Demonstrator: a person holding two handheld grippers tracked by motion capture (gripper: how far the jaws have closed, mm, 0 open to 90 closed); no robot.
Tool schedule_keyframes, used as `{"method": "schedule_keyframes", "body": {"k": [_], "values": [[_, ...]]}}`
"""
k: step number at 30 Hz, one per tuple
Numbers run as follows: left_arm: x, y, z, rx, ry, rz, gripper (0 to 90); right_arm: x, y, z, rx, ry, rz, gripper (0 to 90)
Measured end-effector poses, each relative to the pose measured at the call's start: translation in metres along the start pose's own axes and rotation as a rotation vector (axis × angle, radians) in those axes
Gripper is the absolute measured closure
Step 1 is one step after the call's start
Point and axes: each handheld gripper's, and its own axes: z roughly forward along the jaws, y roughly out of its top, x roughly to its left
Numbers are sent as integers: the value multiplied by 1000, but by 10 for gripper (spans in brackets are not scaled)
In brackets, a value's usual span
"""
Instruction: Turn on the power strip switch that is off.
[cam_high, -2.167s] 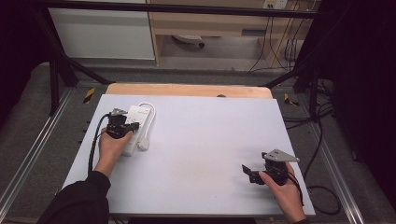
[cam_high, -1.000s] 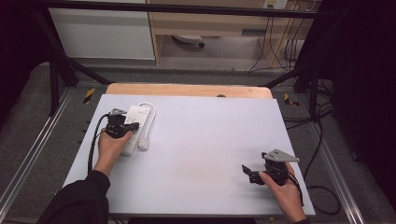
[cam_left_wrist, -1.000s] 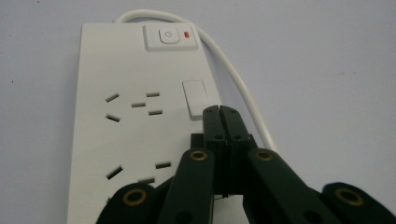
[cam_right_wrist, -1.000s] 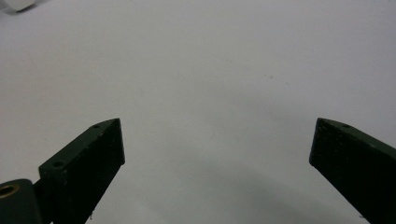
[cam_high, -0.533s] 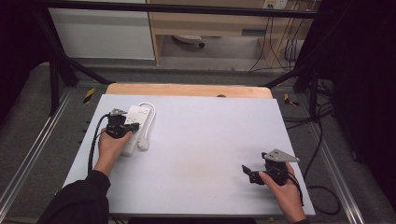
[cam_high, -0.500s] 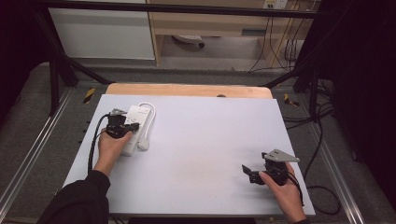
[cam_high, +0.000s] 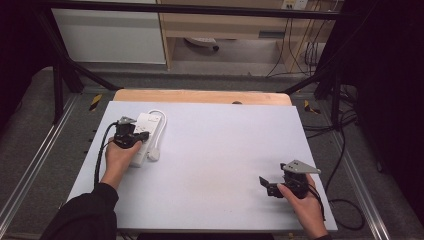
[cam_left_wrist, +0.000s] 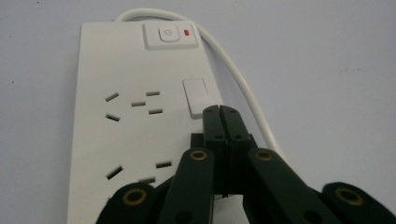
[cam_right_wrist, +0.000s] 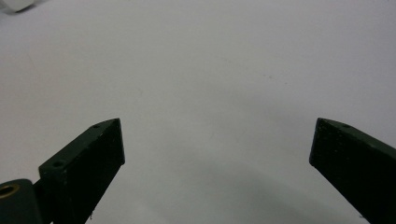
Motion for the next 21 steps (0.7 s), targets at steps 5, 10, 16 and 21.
{"method": "schedule_keyframes", "body": {"k": [5, 10, 16, 21], "values": [[0, 0, 0, -3, 5, 2, 900, 0, 0, 0, 0, 0, 0, 37], [0, 0, 1, -6, 9, 1, 900, 0, 0, 0, 0, 0, 0, 37], [-2, 0, 1, -7, 16, -6, 900, 0, 0, 0, -3, 0, 3, 37], [-3, 1, 0, -20, 12, -4, 900, 0, 0, 0, -5, 0, 4, 37]]}}
